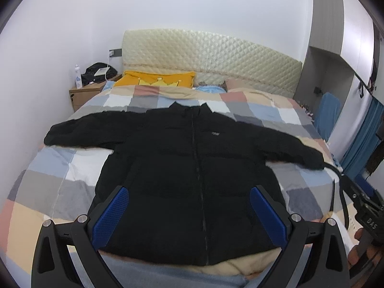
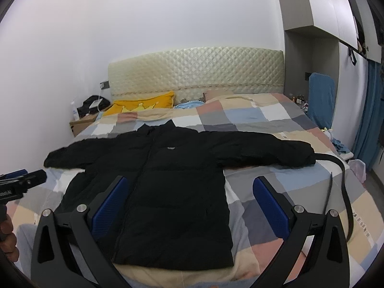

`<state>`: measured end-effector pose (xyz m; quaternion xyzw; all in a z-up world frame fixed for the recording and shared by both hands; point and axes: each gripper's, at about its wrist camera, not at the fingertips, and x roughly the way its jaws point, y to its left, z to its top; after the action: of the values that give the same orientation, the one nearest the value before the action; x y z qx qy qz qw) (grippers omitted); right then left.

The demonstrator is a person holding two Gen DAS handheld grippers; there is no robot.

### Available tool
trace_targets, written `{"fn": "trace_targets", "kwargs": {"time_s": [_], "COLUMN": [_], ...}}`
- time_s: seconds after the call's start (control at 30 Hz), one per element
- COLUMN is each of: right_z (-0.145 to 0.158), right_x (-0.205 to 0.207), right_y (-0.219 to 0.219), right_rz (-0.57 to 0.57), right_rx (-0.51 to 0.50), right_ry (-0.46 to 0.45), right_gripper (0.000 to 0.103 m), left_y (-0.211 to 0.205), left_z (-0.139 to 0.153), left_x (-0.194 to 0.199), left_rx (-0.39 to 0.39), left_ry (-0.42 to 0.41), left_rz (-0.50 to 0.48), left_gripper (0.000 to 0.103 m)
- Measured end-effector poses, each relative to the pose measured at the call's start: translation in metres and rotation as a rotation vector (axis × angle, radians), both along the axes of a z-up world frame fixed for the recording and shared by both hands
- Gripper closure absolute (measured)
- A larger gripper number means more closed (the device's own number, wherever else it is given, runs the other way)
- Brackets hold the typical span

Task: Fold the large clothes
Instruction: 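Move the right gripper to the sleeve cuff nearest it and grasp it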

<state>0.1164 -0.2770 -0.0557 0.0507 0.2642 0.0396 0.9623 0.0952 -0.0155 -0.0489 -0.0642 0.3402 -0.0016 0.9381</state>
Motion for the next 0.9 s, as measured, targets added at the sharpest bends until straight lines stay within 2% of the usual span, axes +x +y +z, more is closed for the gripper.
{"fn": "trace_targets", "kwargs": {"time_s": [0.17, 0.27, 0.37, 0.6, 0.7, 0.9], "right_z": [-0.001, 0.000, -0.001, -0.017, -0.025, -0.038], "right_x": [0.020, 0.032, 0.044, 0.092, 0.111, 0.136], "right_y": [-0.019, -0.033, -0.052, -0.098, -0.109, -0.125], "right_rz": [-0.041, -0.061, -0.096, -0.191, -0.238, -0.235], "right_rx": [-0.002, 0.002, 0.001, 0.014, -0.048, -0.051], "right_ry": [-0.007, -0.020, -0.039, -0.004, 0.003, -0.030], "right_gripper": [0.000, 0.000, 0.000, 0.000, 0.000, 0.000], "left_y": [0.000, -0.006, -0.013, -0.029, -0.032, -0.030], "left_z": [0.021, 0.037, 0.043, 0.054, 0.060, 0.043], "left_x": [0.018, 0.032, 0.044, 0.082, 0.096, 0.123], "left_rx": [-0.033, 0.004, -0.007, -0.005, 0.002, 0.060], "left_ry": [-0.048, -0.127, -0.167, -0.181, -0.205, -0.221], "left_rz": [-0.036, -0.038, -0.053, -0.093, -0.095, -0.085], "left_gripper": [0.001, 0.001, 0.001, 0.001, 0.001, 0.001]}}
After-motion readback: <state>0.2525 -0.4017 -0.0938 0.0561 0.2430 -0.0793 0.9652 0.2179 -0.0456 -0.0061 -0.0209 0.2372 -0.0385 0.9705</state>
